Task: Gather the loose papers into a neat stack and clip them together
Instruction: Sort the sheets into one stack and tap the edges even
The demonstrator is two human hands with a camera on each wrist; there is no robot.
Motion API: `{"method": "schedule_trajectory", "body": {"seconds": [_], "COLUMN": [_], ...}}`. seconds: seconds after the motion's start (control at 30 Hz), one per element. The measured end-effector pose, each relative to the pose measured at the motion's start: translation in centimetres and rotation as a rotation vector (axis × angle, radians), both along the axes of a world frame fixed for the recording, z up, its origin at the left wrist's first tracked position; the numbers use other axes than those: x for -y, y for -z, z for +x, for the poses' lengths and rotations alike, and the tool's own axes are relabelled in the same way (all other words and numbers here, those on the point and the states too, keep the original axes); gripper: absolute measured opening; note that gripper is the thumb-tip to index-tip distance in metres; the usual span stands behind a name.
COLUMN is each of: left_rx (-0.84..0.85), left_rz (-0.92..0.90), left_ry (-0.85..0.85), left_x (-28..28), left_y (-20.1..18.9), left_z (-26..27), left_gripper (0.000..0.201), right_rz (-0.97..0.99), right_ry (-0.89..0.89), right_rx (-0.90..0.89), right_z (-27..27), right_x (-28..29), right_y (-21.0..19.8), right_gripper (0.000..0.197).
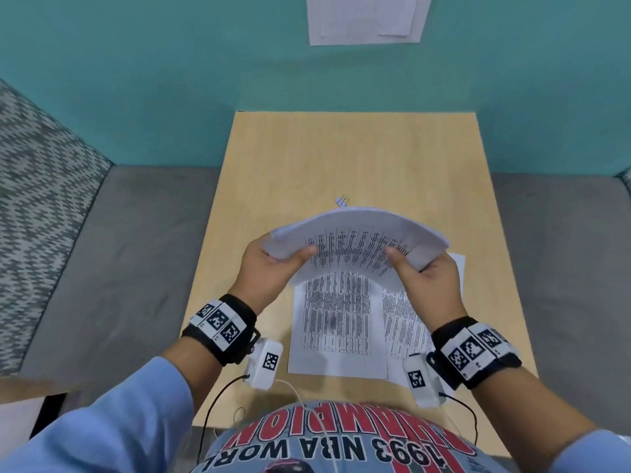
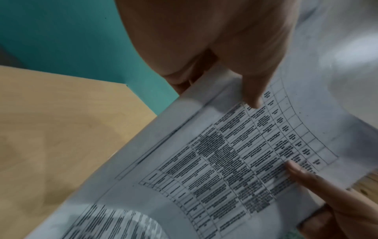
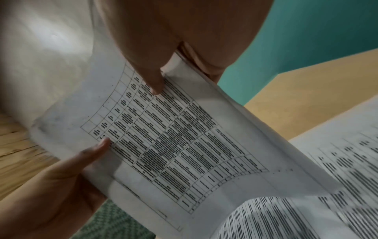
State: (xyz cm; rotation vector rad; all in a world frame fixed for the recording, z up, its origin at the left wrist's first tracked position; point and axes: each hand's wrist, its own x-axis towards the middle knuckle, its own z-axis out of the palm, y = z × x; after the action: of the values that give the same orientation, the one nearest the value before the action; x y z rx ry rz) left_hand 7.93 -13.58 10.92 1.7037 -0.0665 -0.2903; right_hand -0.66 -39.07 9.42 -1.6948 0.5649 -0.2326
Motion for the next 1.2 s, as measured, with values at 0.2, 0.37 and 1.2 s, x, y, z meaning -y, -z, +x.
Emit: {"method": "schedule_trajectory", "body": {"seconds": [0.2,0.37,1.2], "left_rx": [-0.173,-0.089,-0.164], "left_rz": [0.136,0.257,0.291], "left_ry": [0.138,0.051,-0.244], "left_x": [-0.9,-3.5,-16.4], "left_y": [3.4,2.8,5.4], "left_z": [-0.9,0.8,2.9], "left_gripper": [0.037,0.005,0.015], "right_rz": [0.001,-0.099,-0.014], "right_ry": [-0.228,-0.165,-0.106], "right_rx": [-0.214,-0.231,-0.602], "right_z": [-1.4,-0.7,-2.7], "right_x": [-2.3,-2.2,0.0], "right_y": [3.5,5.6,10.2], "right_gripper": [0.023,0.049,0.024]}}
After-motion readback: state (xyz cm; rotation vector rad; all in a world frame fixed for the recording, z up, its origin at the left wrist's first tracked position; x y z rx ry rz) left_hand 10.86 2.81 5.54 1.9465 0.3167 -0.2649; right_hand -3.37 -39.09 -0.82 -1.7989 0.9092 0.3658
